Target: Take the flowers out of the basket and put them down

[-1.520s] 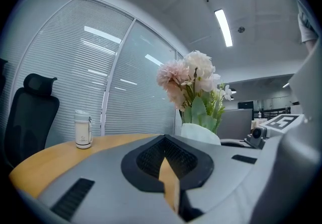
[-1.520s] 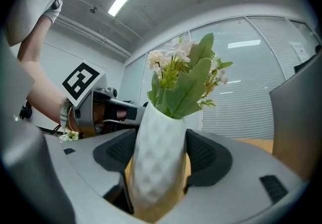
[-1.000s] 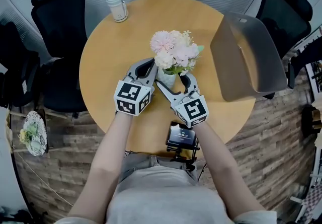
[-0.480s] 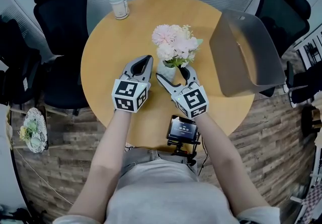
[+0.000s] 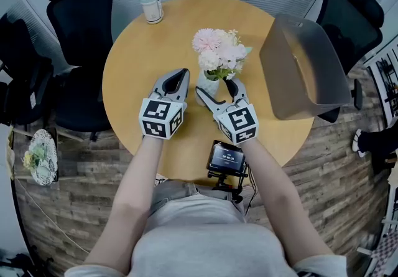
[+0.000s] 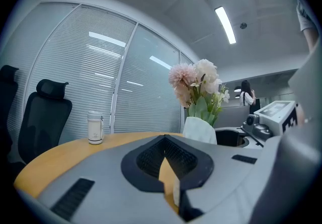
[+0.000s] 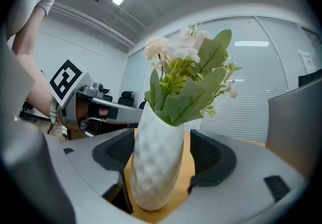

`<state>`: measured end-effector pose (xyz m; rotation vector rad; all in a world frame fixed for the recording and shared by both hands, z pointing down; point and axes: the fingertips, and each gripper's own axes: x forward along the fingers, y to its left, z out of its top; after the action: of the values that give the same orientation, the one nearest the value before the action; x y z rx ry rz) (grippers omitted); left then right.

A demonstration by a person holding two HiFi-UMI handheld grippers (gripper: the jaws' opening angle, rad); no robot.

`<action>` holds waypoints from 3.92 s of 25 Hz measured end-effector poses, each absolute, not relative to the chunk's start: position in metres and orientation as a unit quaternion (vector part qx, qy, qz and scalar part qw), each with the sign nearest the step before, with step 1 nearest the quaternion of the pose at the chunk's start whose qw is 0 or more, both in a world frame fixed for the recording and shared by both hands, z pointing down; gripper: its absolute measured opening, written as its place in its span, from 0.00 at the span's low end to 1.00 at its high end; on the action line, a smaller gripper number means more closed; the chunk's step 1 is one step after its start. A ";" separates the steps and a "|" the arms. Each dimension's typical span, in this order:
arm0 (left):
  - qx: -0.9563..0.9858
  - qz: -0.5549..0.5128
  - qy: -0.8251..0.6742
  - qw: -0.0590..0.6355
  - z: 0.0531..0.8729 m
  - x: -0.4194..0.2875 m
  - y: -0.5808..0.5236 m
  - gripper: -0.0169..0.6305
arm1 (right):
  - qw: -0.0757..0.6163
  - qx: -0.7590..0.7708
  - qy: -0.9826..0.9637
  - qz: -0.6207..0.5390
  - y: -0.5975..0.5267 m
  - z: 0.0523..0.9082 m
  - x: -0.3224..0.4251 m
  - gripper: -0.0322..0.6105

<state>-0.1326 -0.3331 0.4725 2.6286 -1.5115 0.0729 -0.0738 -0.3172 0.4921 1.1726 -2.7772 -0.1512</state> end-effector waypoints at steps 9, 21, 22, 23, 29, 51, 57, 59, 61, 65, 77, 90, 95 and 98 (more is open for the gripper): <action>0.861 0.015 -0.505 0.056 0.466 -0.132 -0.324 0.03 | 0.063 0.381 -0.922 -0.029 -0.308 0.492 -0.067 0.63; 0.853 0.000 -0.518 0.058 0.458 -0.131 -0.301 0.03 | 0.053 0.354 -0.934 -0.007 -0.280 0.480 -0.070 0.63; 0.853 -0.002 -0.519 0.059 0.457 -0.131 -0.298 0.03 | 0.051 0.354 -0.934 -0.005 -0.277 0.479 -0.069 0.63; 0.852 -0.003 -0.520 0.059 0.456 -0.130 -0.296 0.03 | 0.049 0.355 -0.934 -0.002 -0.274 0.478 -0.069 0.63; 0.850 -0.007 -0.523 0.059 0.446 -0.128 -0.282 0.03 | 0.043 0.363 -0.930 0.028 -0.258 0.472 -0.064 0.63; 0.860 -0.023 -0.509 0.038 0.405 -0.107 -0.248 0.03 | 0.009 0.426 -0.904 -0.035 -0.219 0.402 -0.031 0.30; 0.865 -0.020 -0.500 0.037 0.395 -0.104 -0.236 0.03 | -0.008 0.445 -0.895 -0.028 -0.208 0.387 -0.027 0.13; 0.867 -0.019 -0.496 0.035 0.392 -0.103 -0.234 0.03 | -0.010 0.447 -0.894 -0.034 -0.204 0.379 -0.028 0.10; 0.870 -0.020 -0.492 0.031 0.387 -0.101 -0.231 0.03 | -0.014 0.452 -0.891 -0.041 -0.202 0.372 -0.029 0.09; 0.872 -0.031 -0.488 0.025 0.375 -0.099 -0.225 0.03 | -0.031 0.458 -0.887 -0.048 -0.198 0.360 -0.028 0.09; 0.866 -0.078 -0.493 0.026 0.348 -0.095 -0.216 0.03 | -0.042 0.454 -0.888 -0.065 -0.184 0.342 -0.026 0.09; 0.860 -0.081 -0.502 0.024 0.331 -0.073 -0.214 0.03 | -0.025 0.444 -0.893 -0.069 -0.181 0.329 -0.016 0.09; 0.858 -0.079 -0.507 0.019 0.326 -0.070 -0.210 0.03 | -0.038 0.439 -0.896 -0.063 -0.181 0.322 -0.012 0.09; 0.856 -0.080 -0.510 0.019 0.325 -0.070 -0.208 0.03 | -0.045 0.436 -0.896 -0.064 -0.178 0.316 -0.010 0.09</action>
<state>-0.0703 -0.2076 0.3253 2.6589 -1.5828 -0.2478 -0.0102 -0.1785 0.3164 1.4105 -2.8991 -0.2072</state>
